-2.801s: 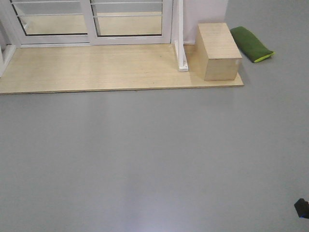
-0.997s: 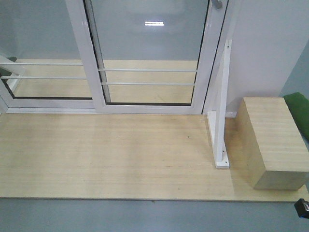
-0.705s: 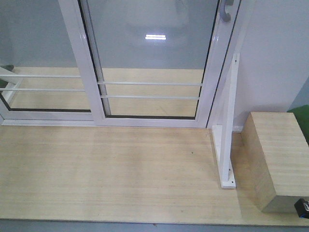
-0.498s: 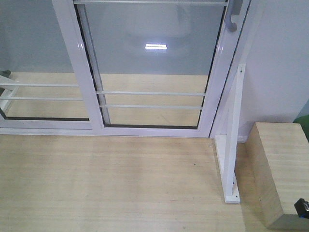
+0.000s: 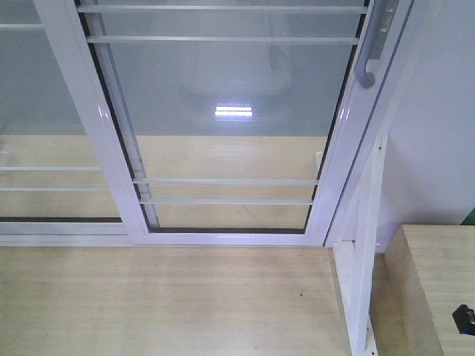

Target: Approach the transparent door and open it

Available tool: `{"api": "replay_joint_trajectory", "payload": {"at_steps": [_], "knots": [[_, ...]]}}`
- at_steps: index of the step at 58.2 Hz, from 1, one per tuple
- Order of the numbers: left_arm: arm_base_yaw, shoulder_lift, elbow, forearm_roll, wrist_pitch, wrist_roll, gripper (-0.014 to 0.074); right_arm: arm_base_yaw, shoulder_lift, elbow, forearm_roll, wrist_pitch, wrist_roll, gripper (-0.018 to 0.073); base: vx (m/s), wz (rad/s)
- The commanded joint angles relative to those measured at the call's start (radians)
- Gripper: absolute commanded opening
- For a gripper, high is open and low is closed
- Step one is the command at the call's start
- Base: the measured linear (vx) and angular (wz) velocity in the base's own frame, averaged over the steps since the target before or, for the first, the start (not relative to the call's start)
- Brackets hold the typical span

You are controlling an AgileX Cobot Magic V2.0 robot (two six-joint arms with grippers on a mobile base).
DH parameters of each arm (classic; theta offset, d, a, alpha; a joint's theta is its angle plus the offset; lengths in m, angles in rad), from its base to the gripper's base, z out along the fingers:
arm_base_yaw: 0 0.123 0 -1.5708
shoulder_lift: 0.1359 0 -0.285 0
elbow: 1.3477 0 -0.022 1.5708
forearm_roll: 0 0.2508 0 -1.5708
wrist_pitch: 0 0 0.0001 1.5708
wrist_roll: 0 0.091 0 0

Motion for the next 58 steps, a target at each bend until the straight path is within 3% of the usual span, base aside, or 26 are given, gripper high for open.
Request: {"api": "replay_joint_trajectory", "payload": {"at_steps": [1,58], "knots": [[0.0,-0.013,0.015,-0.009,-0.082,-0.009,-0.0006,-0.004,-0.017,0.005,-0.001,-0.082,-0.008,-0.0006,0.29,-0.08],[0.0,-0.013,0.015,-0.009,-0.082,-0.009,-0.0006,-0.004,-0.017,0.005,-0.001,-0.081,-0.008,-0.0006,0.13,-0.02]]}}
